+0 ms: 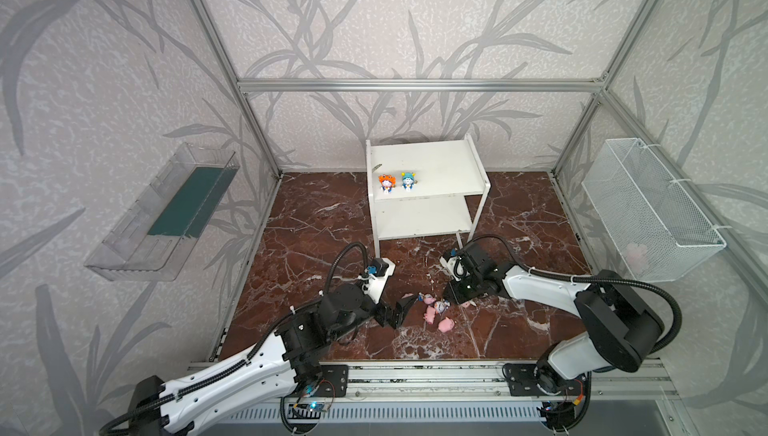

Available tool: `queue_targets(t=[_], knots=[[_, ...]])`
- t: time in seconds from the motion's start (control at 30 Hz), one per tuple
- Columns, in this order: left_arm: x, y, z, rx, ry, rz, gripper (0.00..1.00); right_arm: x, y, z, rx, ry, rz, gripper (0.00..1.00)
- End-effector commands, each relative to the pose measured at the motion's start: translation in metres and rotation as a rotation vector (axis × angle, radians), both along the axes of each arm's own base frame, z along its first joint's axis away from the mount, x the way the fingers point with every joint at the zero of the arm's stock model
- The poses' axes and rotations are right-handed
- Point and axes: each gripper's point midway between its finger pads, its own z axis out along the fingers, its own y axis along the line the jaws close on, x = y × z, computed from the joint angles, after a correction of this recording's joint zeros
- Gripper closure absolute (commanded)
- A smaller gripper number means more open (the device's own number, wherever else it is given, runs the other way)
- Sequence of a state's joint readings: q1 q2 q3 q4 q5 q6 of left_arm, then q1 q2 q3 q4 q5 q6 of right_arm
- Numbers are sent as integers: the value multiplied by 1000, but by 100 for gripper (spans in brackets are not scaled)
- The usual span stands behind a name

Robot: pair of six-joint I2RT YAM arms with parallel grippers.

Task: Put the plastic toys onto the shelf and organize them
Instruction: 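Close the right gripper on the white-hooded blue figure among the pigs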

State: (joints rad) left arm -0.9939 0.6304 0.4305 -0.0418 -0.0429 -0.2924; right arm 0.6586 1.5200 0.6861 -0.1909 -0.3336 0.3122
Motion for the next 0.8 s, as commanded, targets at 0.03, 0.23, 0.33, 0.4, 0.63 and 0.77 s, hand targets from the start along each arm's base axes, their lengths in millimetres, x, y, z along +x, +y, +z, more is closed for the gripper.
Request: queue_targets(t=[0.03,0.23,0.33,0.4,0.63,0.77], knots=[[-2,4,4,-28,1,12,1,-23,-4,-1,-2,15,48,83],[-1,2,2,-23,0,10,1,-54,-3,8,-7,5,115,83],[0,-1,2,-25,2,5,1,-50,-11,16,-13,-44,89,79],[0,-2,1,-24,6,3,1,-49,-10,23,-3,-62,97,75],[-1,-2,-2,-19,14,-1,1,-50,5,35,47,-59,173,60],[-2,-1,-2,-21,17,-2,1,-50,13,35,77,-38,190,55]])
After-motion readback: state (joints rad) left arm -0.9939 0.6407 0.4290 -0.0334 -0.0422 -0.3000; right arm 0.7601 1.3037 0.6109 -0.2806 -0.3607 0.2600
